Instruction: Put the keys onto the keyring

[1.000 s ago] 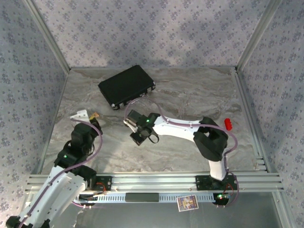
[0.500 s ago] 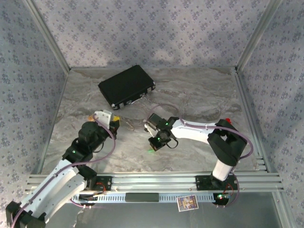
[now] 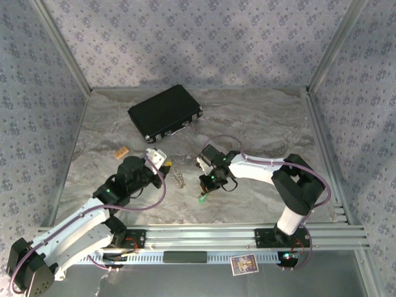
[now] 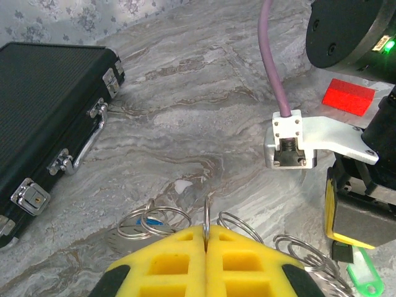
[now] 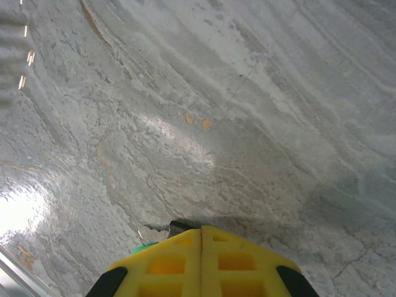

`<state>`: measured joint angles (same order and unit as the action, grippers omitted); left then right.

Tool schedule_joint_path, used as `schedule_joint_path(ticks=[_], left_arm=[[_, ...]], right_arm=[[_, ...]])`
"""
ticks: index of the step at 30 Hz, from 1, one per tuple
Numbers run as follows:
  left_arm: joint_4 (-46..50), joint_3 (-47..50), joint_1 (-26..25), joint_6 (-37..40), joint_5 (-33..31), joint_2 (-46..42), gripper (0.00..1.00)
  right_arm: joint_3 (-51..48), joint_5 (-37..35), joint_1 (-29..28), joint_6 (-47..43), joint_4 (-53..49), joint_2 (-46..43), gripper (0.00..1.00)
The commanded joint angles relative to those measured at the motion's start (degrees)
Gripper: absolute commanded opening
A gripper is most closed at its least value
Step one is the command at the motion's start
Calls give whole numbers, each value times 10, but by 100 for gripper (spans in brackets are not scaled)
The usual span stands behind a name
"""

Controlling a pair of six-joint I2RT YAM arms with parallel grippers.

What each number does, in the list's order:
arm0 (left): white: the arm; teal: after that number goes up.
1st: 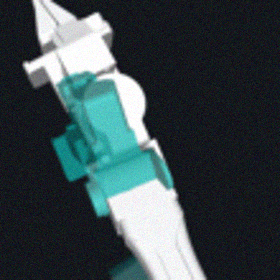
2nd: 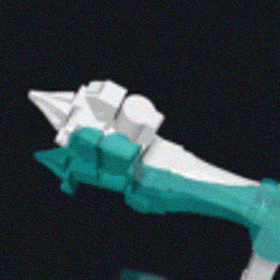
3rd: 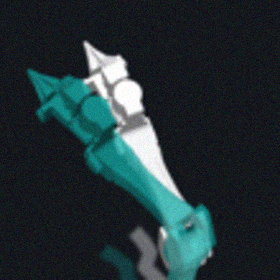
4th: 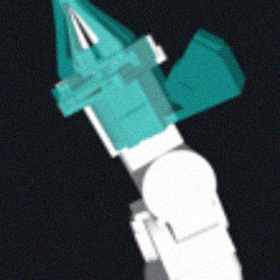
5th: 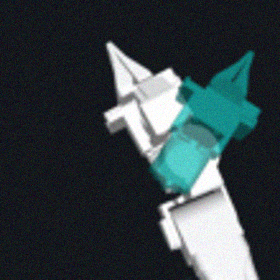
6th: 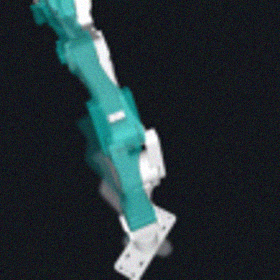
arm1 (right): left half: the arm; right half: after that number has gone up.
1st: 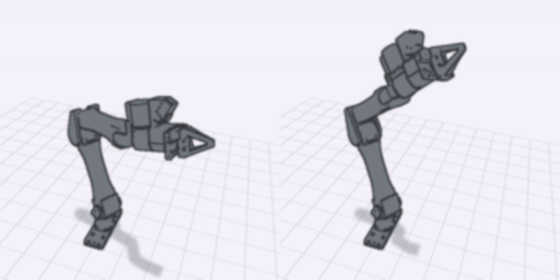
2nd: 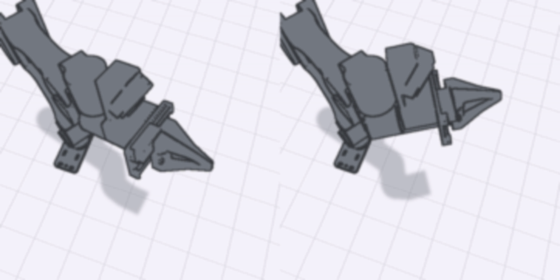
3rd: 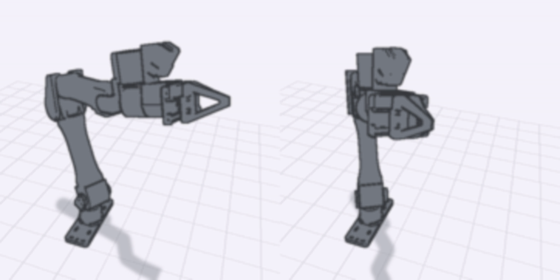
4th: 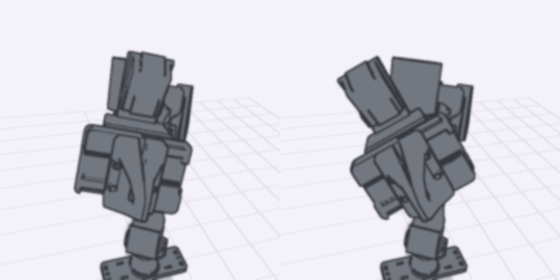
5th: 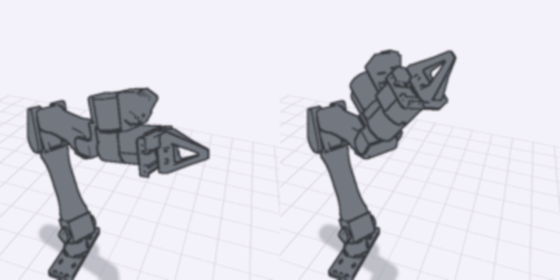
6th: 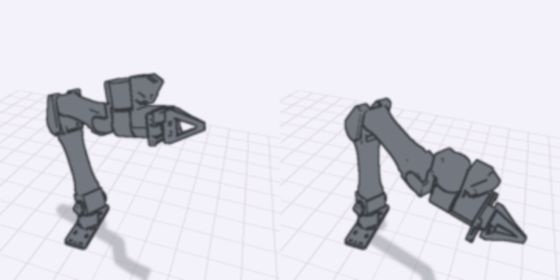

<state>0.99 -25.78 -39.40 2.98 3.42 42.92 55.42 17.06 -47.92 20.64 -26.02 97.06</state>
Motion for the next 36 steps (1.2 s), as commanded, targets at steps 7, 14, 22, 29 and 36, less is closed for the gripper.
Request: schedule_joint_path(ticks=[7,14,22,29,36], left_arm=[[-34,-26,-6,25,8,8,0],[-33,-26,-7,32,8,13,0],[-31,-23,-8,35,12,8,0],[-32,-19,-9,35,13,4,0],[-34,-17,-9,36,22,3,0]], right_arm=[[-11,16,4,7,-11,3,12],[-15,22,5,7,-21,-4,18],[-20,4,6,-20,-42,-27,22],[-16,-27,16,-39,-78,-61,29],[-24,3,13,-31,-65,-42,33]])
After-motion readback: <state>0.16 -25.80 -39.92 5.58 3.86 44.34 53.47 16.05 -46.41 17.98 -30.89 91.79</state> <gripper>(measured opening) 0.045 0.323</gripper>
